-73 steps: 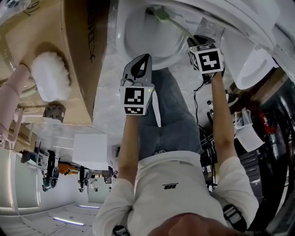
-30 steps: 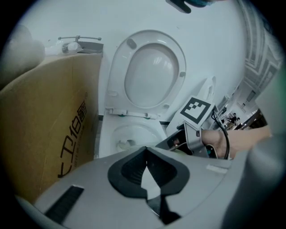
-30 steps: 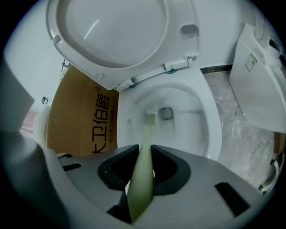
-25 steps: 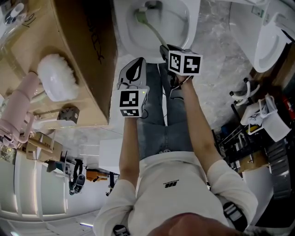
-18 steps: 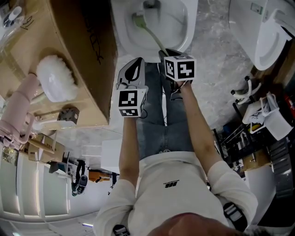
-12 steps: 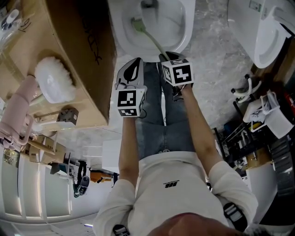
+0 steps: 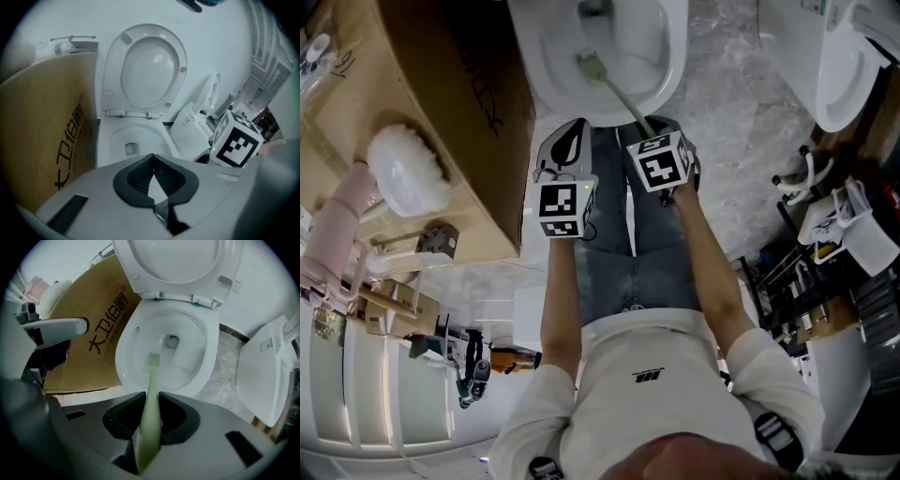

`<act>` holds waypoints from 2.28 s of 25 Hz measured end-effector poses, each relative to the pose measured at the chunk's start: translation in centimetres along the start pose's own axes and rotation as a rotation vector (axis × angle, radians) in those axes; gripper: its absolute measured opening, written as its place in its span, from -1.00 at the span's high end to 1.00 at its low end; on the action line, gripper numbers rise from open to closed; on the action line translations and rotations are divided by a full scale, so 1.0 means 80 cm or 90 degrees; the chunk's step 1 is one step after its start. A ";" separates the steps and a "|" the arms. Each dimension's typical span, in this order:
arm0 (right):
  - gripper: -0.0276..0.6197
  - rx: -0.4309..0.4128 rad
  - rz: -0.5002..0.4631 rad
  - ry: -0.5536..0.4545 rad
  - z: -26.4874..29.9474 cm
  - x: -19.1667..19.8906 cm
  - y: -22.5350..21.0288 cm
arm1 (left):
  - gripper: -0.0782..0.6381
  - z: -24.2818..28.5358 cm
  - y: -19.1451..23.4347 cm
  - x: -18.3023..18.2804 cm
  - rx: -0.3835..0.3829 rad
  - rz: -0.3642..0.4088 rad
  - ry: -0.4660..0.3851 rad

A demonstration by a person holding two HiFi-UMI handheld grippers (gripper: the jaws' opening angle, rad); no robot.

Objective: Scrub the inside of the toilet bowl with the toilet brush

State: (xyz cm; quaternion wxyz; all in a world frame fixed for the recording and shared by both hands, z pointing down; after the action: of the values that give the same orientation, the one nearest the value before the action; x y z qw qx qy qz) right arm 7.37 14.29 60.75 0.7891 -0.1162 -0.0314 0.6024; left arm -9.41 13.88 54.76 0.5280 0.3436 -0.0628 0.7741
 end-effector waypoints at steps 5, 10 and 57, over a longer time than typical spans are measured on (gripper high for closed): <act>0.67 0.044 -0.024 0.006 0.005 0.003 -0.012 | 0.75 0.007 -0.004 -0.002 0.007 0.006 0.004; 0.67 0.067 -0.035 0.007 0.015 -0.005 -0.019 | 0.75 0.014 -0.006 -0.005 0.012 0.012 0.012; 0.67 0.077 -0.058 -0.014 0.050 -0.075 -0.048 | 0.75 0.023 0.012 -0.047 -0.010 0.058 -0.012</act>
State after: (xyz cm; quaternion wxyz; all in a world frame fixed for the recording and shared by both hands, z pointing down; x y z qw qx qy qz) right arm 8.56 8.17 66.05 0.8207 -0.0600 -0.0090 0.5682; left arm -8.60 9.67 54.14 0.4945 0.3435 -0.0895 0.7934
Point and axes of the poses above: the fingertips, and each gripper's own axes: z forward along the fingers, y to its left, x out of its underside, the point moved 8 cm from there along -z, backward along the fingers, and after that the axes turned 15 degrees about z, right-handed, at the moved point
